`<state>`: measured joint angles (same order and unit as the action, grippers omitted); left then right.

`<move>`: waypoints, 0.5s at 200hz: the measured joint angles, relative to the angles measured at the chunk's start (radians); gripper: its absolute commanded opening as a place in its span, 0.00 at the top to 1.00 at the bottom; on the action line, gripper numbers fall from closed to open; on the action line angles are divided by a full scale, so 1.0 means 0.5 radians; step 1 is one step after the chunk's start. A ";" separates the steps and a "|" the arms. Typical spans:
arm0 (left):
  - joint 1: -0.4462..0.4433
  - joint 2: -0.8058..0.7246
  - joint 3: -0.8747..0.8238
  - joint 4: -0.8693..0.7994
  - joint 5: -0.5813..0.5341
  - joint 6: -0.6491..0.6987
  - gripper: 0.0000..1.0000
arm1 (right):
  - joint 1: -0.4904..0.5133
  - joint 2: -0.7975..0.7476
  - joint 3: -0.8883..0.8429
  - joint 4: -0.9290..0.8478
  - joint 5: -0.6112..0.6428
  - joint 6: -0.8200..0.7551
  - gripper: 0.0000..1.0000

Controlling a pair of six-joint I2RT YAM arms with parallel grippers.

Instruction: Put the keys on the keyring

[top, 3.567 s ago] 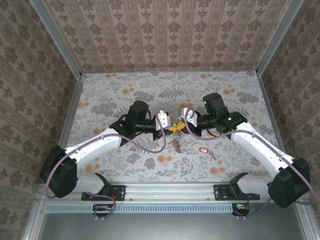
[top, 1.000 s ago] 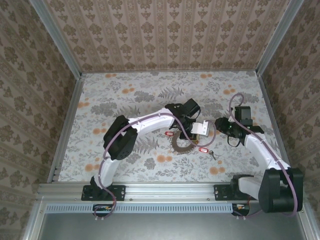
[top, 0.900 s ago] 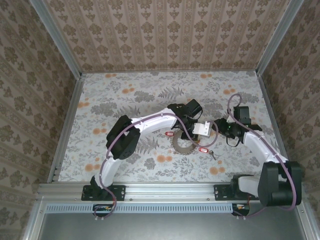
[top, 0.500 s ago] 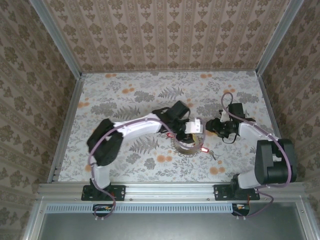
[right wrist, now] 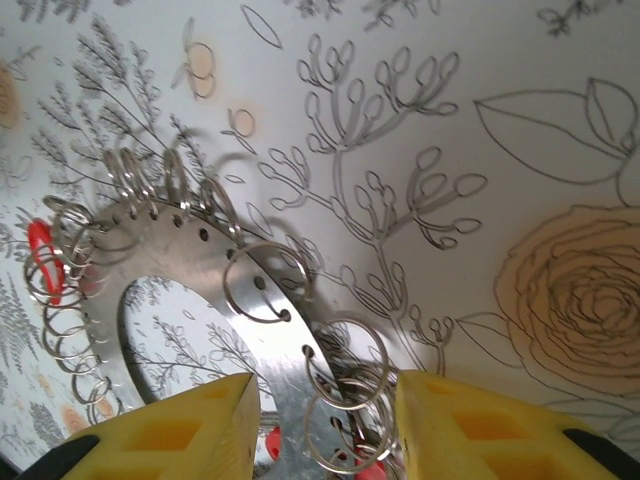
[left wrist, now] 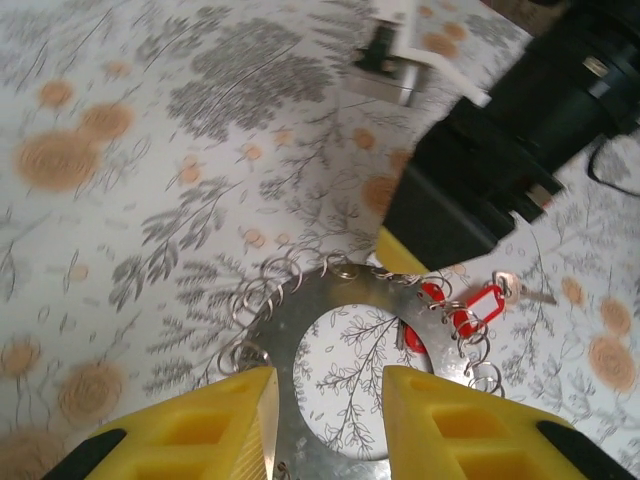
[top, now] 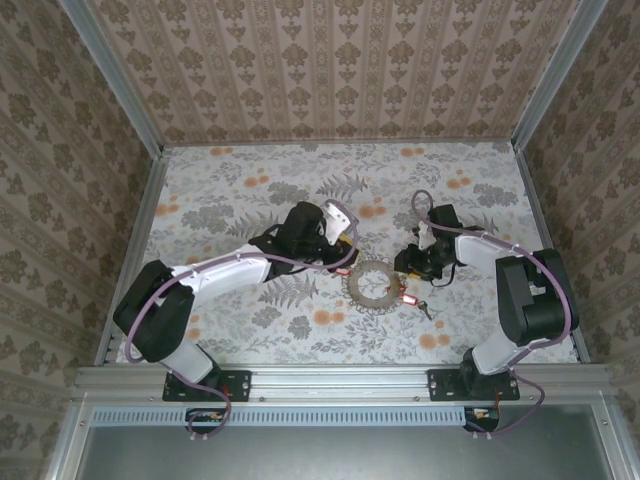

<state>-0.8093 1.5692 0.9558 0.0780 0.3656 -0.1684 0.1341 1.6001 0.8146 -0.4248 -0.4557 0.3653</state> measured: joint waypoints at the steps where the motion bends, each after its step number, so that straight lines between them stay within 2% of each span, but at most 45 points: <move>1: 0.002 0.002 0.000 -0.005 0.002 -0.016 0.68 | 0.002 0.000 0.000 -0.003 0.002 0.000 0.58; 43: 0.020 0.155 0.000 -0.066 0.050 -0.337 0.66 | 0.050 0.000 -0.001 -0.095 0.064 0.002 0.58; 100: -0.028 0.520 0.121 -0.177 0.107 -0.555 0.67 | 0.063 0.034 -0.001 -0.094 0.014 0.020 0.60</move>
<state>-0.8234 1.8290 1.0161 -0.0105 0.4191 -0.4458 0.1654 1.6169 0.8143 -0.4717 -0.4484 0.3752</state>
